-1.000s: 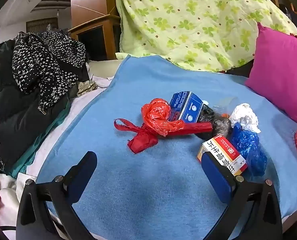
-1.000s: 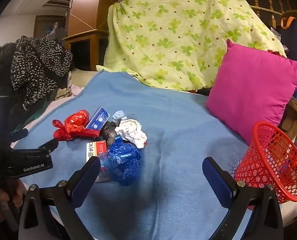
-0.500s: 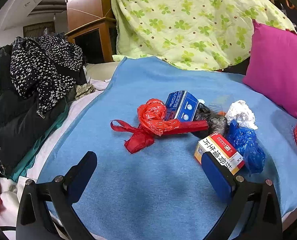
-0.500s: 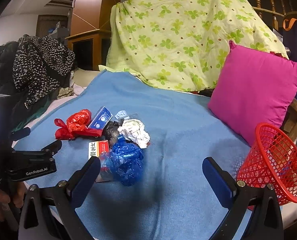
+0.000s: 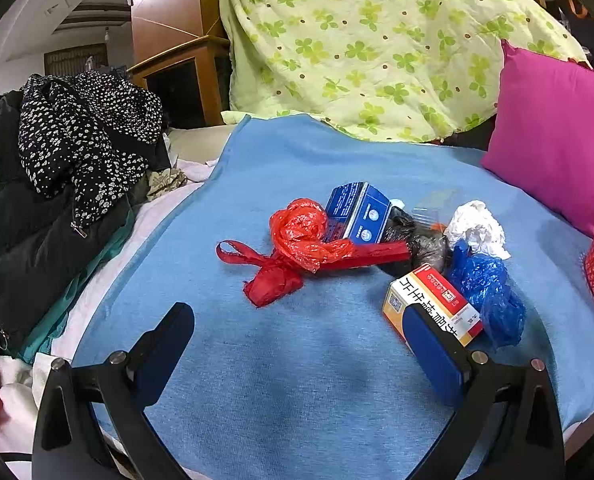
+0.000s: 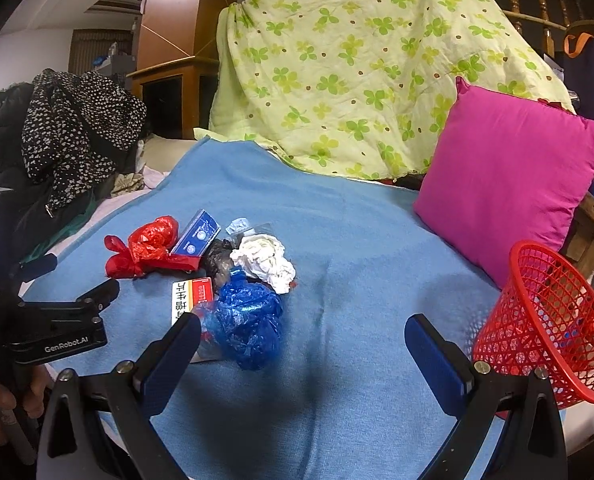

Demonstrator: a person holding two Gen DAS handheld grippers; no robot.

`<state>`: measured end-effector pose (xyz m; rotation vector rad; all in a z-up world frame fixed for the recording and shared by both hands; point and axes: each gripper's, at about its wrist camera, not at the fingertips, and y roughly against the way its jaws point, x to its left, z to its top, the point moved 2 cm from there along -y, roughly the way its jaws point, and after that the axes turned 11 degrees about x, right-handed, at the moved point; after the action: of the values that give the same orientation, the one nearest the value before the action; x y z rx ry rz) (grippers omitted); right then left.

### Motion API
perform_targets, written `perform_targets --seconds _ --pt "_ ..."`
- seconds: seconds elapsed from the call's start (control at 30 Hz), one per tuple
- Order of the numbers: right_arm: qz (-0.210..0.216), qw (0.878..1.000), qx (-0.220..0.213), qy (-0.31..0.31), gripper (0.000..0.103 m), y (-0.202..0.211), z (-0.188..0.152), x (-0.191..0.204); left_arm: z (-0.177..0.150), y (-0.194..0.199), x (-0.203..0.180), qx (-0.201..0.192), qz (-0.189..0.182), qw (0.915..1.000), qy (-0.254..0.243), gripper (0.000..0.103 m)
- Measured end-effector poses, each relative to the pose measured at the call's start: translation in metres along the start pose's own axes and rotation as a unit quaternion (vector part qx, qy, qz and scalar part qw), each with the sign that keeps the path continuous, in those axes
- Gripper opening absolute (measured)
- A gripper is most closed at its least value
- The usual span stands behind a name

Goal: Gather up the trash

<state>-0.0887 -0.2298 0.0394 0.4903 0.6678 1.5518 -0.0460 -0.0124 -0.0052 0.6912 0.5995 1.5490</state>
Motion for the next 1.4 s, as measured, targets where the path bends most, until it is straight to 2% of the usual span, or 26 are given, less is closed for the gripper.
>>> perform_targets --seconds 0.3,0.5,0.73,0.83,0.9,0.97,1.07,1.13,1.17,1.23,1.3,1.4 --pt "0.007 1.000 0.028 -0.001 0.103 -0.004 0.000 0.000 0.000 0.009 0.000 -0.014 -0.005 0.9999 -0.003 0.103" --pt "0.006 1.000 0.018 -0.005 0.103 -0.005 -0.001 -0.001 0.000 0.011 -0.004 -0.018 -0.007 0.9998 -0.008 0.103" --pt "0.019 0.999 0.026 -0.015 0.103 -0.008 -0.002 -0.005 -0.002 0.020 -0.008 -0.028 -0.016 0.9993 -0.017 0.103" --pt "0.033 0.999 0.037 -0.020 0.103 -0.014 -0.002 -0.006 -0.003 0.019 -0.011 -0.029 -0.016 0.9992 -0.025 0.103" --pt "0.062 0.996 0.049 -0.033 0.103 -0.021 0.000 -0.009 -0.003 0.015 -0.010 -0.021 -0.020 0.9994 -0.021 0.103" --pt "0.106 0.990 0.069 -0.055 0.103 -0.033 0.005 -0.014 -0.002 0.011 -0.009 -0.013 -0.022 0.9996 -0.013 0.103" --pt "0.143 0.981 0.110 -0.077 0.103 -0.060 0.011 -0.018 -0.002 0.007 -0.008 -0.004 -0.028 0.9996 -0.006 0.103" --pt "0.182 0.968 0.138 -0.101 0.102 -0.080 0.017 -0.021 -0.002 0.003 -0.009 -0.001 -0.025 0.9996 -0.010 0.103" --pt "0.196 0.963 0.148 -0.112 0.100 -0.091 0.020 -0.021 -0.003 0.001 -0.010 0.002 -0.025 0.9996 -0.011 0.103" --pt "0.202 0.958 0.165 -0.119 0.087 -0.109 0.025 -0.020 -0.004 -0.003 -0.010 0.006 -0.024 0.9996 -0.013 0.103" --pt "0.220 0.948 0.195 -0.124 0.078 -0.131 0.027 -0.019 -0.004 -0.006 -0.010 0.011 -0.021 0.9996 -0.013 0.103" --pt "0.233 0.938 0.223 -0.131 0.078 -0.149 0.028 -0.014 -0.004 -0.011 -0.009 0.018 -0.021 0.9996 -0.012 0.103"
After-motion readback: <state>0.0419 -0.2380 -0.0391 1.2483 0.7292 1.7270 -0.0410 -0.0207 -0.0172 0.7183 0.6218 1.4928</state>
